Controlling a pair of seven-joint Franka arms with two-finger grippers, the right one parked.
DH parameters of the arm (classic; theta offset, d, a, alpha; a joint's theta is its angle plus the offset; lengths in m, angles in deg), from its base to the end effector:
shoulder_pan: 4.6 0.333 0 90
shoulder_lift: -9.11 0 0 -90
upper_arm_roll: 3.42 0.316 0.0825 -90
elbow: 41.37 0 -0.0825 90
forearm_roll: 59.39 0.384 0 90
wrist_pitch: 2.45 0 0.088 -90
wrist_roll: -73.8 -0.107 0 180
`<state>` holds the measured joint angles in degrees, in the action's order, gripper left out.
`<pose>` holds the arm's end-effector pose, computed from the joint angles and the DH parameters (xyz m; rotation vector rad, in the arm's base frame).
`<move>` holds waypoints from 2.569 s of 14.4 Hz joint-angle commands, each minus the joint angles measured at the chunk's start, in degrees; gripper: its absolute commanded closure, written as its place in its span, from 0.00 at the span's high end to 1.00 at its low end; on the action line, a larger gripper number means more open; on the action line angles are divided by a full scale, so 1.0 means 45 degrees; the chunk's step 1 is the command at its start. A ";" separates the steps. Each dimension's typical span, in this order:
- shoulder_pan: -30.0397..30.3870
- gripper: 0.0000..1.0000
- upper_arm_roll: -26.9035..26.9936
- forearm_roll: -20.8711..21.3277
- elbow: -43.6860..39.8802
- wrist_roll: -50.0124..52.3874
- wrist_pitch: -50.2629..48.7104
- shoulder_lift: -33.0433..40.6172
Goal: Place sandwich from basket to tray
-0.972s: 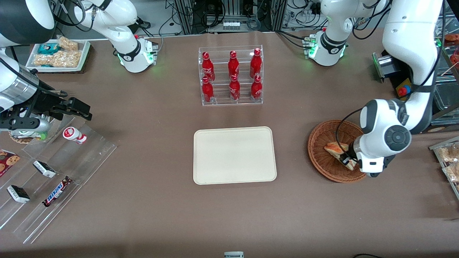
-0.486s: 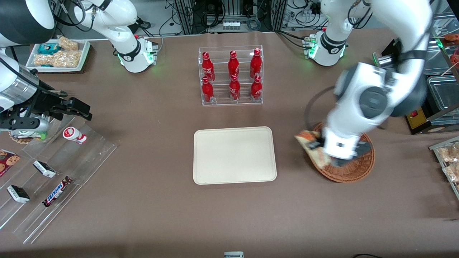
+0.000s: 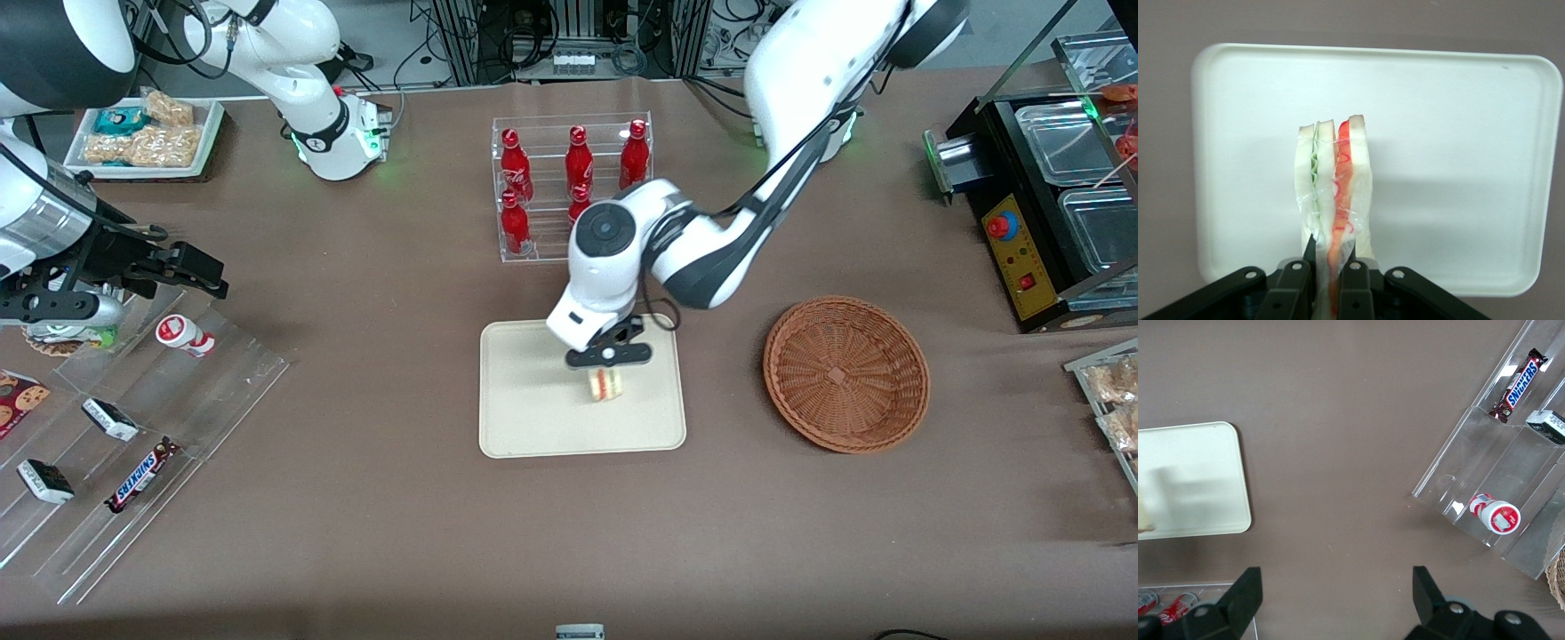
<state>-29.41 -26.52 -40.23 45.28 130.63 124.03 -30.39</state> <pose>0.5228 -0.4885 0.2872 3.0999 0.0871 0.0955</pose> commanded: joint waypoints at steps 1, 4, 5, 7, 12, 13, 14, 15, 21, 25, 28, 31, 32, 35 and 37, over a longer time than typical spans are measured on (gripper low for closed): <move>-0.0268 0.07 0.0192 0.0992 -0.0777 -0.0070 0.0487 -0.0985; -0.0288 0.86 0.0192 0.1872 -0.0738 -0.0031 0.0779 -0.1338; -0.0346 1.00 0.0192 0.2281 -0.0680 0.0027 0.0858 -0.1223; -0.0250 1.00 0.0192 0.2460 -0.0660 0.0785 0.0762 -0.0776; 0.1953 1.00 0.0212 0.0460 -0.0543 0.0634 -0.1500 0.2696; 0.2790 1.00 0.0231 -0.0402 -0.0465 0.0227 -0.1872 0.3516; 0.3765 1.00 0.0212 -0.1145 -0.0271 -0.0434 -0.2803 0.4375; 0.4471 1.00 0.0250 -0.1694 -0.0192 -0.1040 -0.3973 0.5080; 0.6021 1.00 0.3075 -0.2944 0.1987 -0.7068 -0.7481 0.8321; 0.5846 1.00 0.5247 -0.3593 0.3636 -1.1587 -0.7539 0.9948; 0.5592 1.00 0.5817 -0.4160 0.3656 -1.2683 -0.7384 1.0165; 0.5494 1.00 0.5798 -0.3947 0.3249 -1.2764 -0.7032 0.9815; 0.5339 1.00 0.5817 -0.3926 0.2860 -1.2823 -0.7051 0.9581; 0.5318 1.00 0.5798 -0.3906 0.2289 -1.2727 -0.7051 0.9151; 0.5318 1.00 0.5798 -0.3907 0.2251 -1.2707 -0.7051 0.9130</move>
